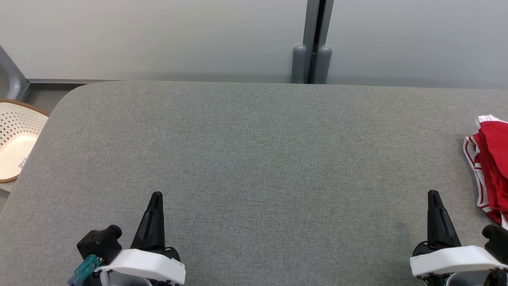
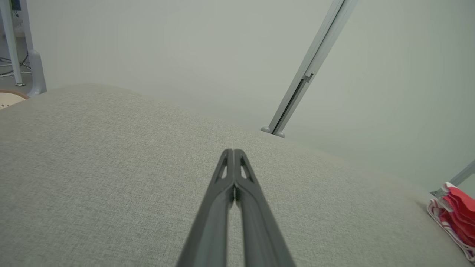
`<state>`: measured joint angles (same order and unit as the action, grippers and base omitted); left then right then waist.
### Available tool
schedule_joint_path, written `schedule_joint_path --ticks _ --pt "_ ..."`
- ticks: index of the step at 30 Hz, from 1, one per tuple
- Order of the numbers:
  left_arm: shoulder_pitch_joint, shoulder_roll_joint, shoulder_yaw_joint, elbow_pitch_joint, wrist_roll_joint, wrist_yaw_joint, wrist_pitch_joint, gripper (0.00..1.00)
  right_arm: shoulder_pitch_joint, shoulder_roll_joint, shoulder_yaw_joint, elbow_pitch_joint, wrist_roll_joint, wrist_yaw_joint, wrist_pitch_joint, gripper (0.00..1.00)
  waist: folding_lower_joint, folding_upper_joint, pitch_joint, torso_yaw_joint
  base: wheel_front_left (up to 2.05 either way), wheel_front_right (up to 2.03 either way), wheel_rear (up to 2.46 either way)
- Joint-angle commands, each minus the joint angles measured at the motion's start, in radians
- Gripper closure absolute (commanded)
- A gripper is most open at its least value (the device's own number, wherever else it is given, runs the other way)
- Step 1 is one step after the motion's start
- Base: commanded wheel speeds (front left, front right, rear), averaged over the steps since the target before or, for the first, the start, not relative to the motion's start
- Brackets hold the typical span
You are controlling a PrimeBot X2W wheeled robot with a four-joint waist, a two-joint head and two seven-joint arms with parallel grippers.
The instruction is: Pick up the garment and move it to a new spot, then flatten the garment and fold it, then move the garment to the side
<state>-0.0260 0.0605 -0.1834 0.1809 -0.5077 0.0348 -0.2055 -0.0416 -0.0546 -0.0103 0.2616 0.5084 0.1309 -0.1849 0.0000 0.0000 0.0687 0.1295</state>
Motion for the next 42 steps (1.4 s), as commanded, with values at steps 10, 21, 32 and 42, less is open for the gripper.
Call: schedule_joint_path --ticks 10,21,32,42 --pt "-0.04 0.018 0.035 0.003 -0.191 -0.03 0.035 1.0 -0.031 -0.003 -0.019 -0.017 0.178 0.0 0.046 1.0 0.0 0.0 -0.006 -0.012 0.0 0.0 0.0" --pt "-0.046 0.024 0.061 0.01 -0.339 -0.052 0.066 1.0 -0.038 -0.003 -0.032 -0.018 0.316 0.0 0.085 1.0 0.0 0.0 -0.012 -0.024 0.0 0.0 0.0" --pt "-0.054 0.028 0.089 0.017 -0.483 -0.073 0.099 1.0 -0.044 -0.002 -0.045 -0.019 0.452 0.0 0.122 1.0 0.0 0.0 -0.019 -0.037 0.0 0.0 0.0" --pt "-0.058 0.03 0.115 0.024 -0.6 -0.089 0.128 1.0 -0.049 -0.001 -0.056 -0.019 0.564 0.0 0.153 1.0 0.0 0.0 -0.025 -0.049 0.0 0.0 0.0"
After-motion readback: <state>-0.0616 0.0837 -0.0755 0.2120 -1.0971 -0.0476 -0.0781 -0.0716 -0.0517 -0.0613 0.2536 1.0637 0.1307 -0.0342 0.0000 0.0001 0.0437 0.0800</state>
